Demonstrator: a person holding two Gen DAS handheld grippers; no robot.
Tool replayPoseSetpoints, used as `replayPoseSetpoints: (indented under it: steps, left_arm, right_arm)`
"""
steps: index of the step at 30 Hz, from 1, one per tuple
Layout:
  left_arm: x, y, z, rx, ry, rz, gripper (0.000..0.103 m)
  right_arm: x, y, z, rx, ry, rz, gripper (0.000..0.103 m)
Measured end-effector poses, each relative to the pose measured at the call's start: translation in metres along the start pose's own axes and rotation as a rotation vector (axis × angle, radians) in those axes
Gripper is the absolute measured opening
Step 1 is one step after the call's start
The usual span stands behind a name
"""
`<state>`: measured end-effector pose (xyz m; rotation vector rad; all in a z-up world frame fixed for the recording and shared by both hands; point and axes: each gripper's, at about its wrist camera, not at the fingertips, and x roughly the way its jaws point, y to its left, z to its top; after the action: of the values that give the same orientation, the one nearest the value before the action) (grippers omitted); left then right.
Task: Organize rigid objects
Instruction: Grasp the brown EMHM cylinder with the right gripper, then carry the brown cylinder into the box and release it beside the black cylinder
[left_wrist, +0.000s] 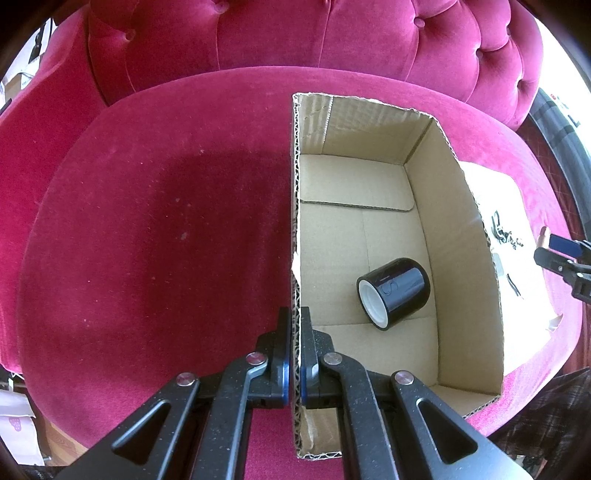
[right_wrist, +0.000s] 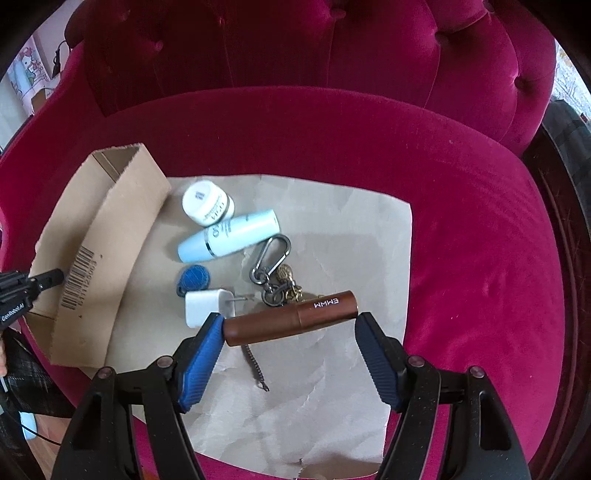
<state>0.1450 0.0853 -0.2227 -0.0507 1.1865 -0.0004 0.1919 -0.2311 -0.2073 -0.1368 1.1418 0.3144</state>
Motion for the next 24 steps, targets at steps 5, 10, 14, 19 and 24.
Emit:
replayPoseSetpoints:
  steps: [5,10,14,19,24]
  left_arm:
    - [0.000,0.000,0.000,0.002,0.000,0.000,0.003]
    - [-0.001,0.000,0.001,0.001,0.001,0.000,0.003]
    - [-0.001,0.000,0.001,0.001,0.000,0.000,0.003]
    - [-0.001,0.001,0.001,0.000,0.002,-0.002,0.003]
    - [-0.001,0.001,0.001,-0.001,0.003,-0.002,0.003]
  right_arm:
    - [-0.013,0.005,0.000,-0.006,-0.028,0.006,0.076]
    - [-0.025,0.011,0.011,-0.023,-0.061,0.017,0.076]
    - [-0.030,0.015,0.016,-0.037,-0.088,0.028,0.076]
    - [-0.039,0.031,0.028,-0.062,-0.123,0.049,0.076]
    - [-0.047,0.051,0.037,-0.084,-0.152,0.091,0.076]
